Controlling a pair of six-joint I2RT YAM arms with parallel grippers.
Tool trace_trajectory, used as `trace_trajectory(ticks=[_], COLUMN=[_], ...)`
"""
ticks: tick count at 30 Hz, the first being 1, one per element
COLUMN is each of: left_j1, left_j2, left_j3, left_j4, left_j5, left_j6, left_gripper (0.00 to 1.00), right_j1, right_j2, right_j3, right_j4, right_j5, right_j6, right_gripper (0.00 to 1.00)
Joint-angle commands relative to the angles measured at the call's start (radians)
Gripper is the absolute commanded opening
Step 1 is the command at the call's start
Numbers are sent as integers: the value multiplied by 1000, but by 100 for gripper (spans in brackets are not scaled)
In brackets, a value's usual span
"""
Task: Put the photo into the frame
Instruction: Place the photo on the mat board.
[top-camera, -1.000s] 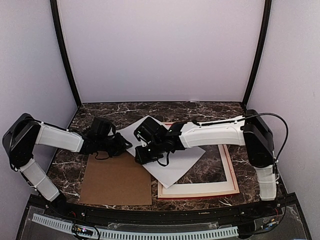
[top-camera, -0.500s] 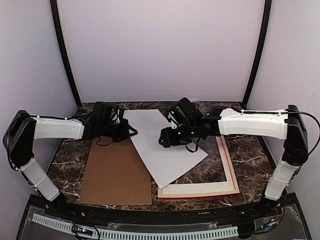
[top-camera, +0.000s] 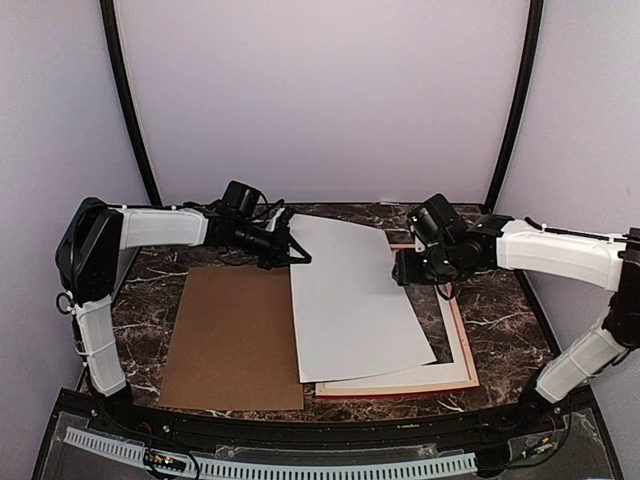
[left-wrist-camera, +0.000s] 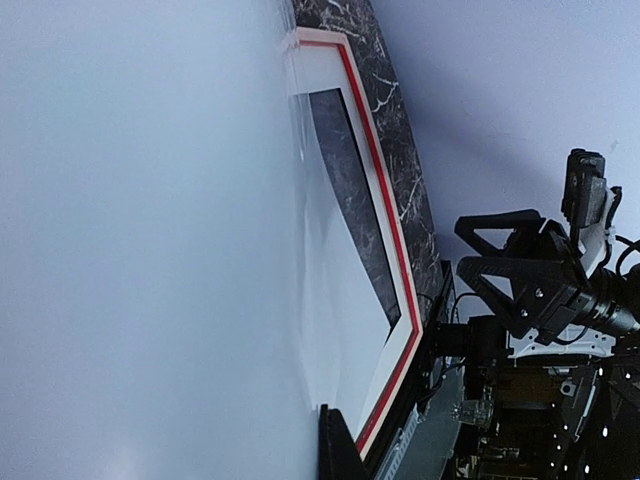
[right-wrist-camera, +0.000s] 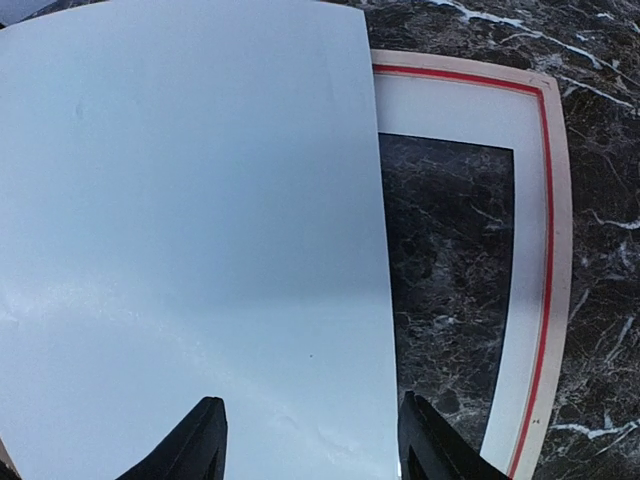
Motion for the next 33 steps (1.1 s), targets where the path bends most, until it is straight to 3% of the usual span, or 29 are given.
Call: trace_trajectory(ticks=[1, 14, 26, 33], left_j1=[-7, -12, -21, -21], left_j2=[51, 180, 176, 132], left_j3=[95, 172, 35, -82], left_j4=[-126, -167, -8, 117], left_j5=[94, 46, 54, 46], left_j6=[81, 43, -73, -145], left_gripper=[0, 18, 45, 55], right_j1=[-37, -111, -292, -344], right_j2=[-41, -12, 23, 38], right_j3=[-32, -96, -245, -289], right_j4=[-14, -20, 98, 140], right_j5=[35, 78, -14, -51], right_j6=[-19, -12, -42, -58], right_gripper=[59, 60, 60, 60])
